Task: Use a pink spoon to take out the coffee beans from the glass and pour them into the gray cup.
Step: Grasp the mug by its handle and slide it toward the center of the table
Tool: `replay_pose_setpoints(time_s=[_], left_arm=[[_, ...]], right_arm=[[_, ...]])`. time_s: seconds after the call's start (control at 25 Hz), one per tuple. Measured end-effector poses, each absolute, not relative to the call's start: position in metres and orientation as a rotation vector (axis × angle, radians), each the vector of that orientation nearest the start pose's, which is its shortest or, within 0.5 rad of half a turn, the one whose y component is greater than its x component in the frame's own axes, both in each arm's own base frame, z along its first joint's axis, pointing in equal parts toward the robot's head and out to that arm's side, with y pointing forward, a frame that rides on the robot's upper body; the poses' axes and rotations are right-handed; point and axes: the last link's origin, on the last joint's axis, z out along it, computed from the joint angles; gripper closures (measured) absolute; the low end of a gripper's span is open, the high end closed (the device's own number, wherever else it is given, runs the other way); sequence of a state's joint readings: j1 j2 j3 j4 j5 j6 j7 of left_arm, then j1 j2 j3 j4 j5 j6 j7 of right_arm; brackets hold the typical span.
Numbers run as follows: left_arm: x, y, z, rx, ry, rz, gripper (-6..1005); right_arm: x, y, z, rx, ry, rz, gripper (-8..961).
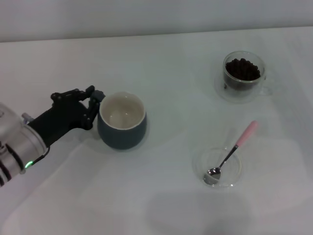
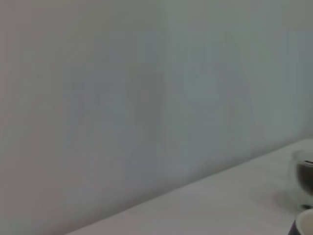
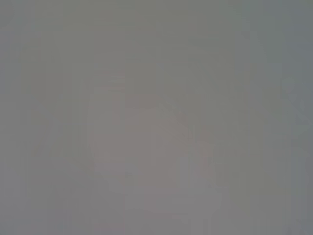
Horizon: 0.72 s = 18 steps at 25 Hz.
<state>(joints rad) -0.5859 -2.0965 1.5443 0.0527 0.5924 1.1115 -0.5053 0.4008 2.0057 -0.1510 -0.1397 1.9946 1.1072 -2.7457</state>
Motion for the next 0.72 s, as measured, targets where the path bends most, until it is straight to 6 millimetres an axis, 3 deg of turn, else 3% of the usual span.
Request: replay_pose_setpoints(time_s=[0.44, 0.72], left_arm=[[-0.249, 0.346, -0.115, -2.501, -0.394, -0.523, 807], [-0.234, 0.348, -0.122, -2.535, -0.318, -0.501, 802]], right_arm=[[0.409, 0.313, 0.085, -1.332, 0.635, 0.588, 83], [0.405, 0.313, 0.084, -1.331, 0.629, 0.618, 83]])
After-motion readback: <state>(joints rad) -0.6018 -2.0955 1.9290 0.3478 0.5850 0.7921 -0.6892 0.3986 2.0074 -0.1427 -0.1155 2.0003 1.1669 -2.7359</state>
